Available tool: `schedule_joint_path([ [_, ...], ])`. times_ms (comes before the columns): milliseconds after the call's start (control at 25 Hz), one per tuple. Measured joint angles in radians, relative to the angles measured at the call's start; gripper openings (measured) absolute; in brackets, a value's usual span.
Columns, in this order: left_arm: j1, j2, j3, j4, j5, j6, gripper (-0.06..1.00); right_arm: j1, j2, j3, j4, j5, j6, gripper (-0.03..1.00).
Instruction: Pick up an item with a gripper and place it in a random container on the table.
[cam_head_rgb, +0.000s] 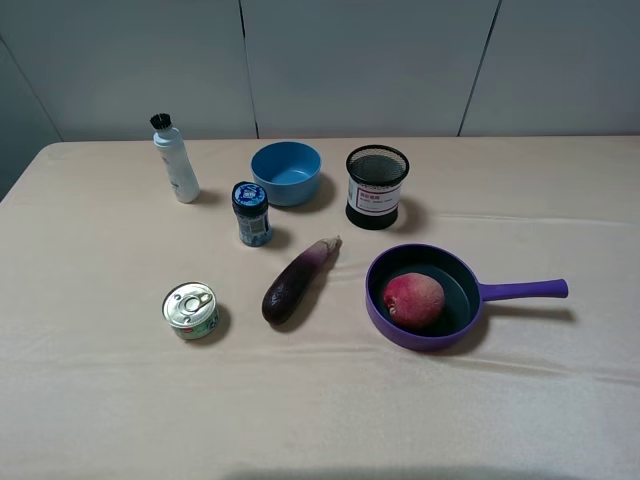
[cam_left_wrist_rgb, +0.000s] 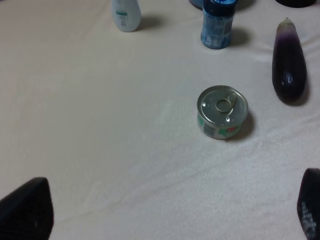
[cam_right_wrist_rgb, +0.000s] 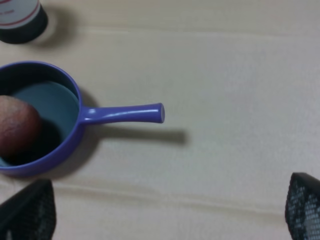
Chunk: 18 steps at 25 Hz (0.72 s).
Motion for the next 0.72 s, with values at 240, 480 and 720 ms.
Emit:
schedule_joint_path([
  [240, 0.0, 0.0, 0.0, 0.0, 0.0, 0.0, 0.99, -0.001, -0.064, 0.01, 0.004, -0.012, 0.0, 0.69],
  [480, 0.0, 0.0, 0.0, 0.0, 0.0, 0.0, 0.99, -0.001, -0.161, 0.025, 0.005, -0.034, 0.0, 0.69],
  [720, 0.0, 0.0, 0.0, 0.0, 0.0, 0.0, 0.99, -0.001, -0.212, 0.025, 0.007, -0.034, 0.0, 0.69],
])
